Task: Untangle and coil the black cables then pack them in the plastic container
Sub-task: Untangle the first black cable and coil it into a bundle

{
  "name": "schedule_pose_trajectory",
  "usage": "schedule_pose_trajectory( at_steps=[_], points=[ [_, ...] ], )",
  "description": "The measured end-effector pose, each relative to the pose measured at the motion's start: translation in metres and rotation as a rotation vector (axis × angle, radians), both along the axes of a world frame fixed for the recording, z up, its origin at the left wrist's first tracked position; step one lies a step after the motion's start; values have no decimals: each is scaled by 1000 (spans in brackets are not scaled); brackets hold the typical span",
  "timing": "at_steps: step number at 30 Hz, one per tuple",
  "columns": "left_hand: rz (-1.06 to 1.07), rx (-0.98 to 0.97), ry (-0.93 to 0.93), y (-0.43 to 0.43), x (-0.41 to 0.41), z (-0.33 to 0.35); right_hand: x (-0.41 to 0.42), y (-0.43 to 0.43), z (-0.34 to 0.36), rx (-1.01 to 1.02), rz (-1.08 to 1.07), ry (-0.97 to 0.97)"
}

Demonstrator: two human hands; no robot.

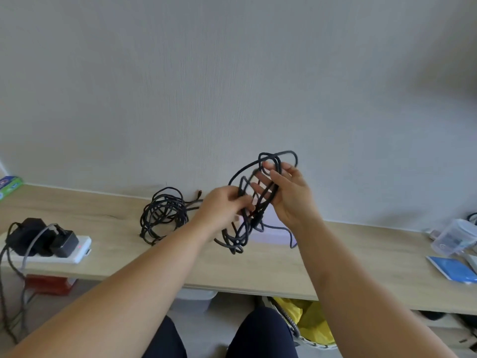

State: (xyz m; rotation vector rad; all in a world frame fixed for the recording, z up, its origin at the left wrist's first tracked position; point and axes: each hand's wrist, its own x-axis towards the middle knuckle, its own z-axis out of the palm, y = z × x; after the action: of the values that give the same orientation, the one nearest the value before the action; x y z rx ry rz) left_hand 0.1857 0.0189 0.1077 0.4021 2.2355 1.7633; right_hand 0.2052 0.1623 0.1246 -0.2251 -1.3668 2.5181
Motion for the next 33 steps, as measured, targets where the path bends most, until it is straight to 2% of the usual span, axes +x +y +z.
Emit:
schedule_pose_trajectory(
  at_steps=[2,3,8,12,16,19,22,26,28,30,33],
  points=[
    [136,270,-194,-8,-10,0,2,15,3,112,-52,-55],
    [179,346,-238,-15,-15,1,4,24,1,158,-81,-90],
    [264,525,-272,-37,-35,7,15,39,-16,279,-99,-255],
    [270,582,-194,-43,-35,4,17,34,-26,298,-83,-254],
    [257,546,-63,-56,-38,1,23,44,-33,627,-122,-327],
    [243,460,-25,-63,-41,-2,30,57,-32,597,-98,-405],
    [198,344,33,-60,-37,-6,32,63,-30,673,-53,-426],
    [183,256,71,-57,-34,-9,27,62,-20,442,-62,-294],
    [121,199,93,-58,-31,-10,24,60,-13,440,-74,-234],
    [44,133,136,-58,-27,-11,19,58,-8,441,-150,-175],
    [23,88,192,-59,-24,-12,13,59,1,320,-297,-139]
  ],
)
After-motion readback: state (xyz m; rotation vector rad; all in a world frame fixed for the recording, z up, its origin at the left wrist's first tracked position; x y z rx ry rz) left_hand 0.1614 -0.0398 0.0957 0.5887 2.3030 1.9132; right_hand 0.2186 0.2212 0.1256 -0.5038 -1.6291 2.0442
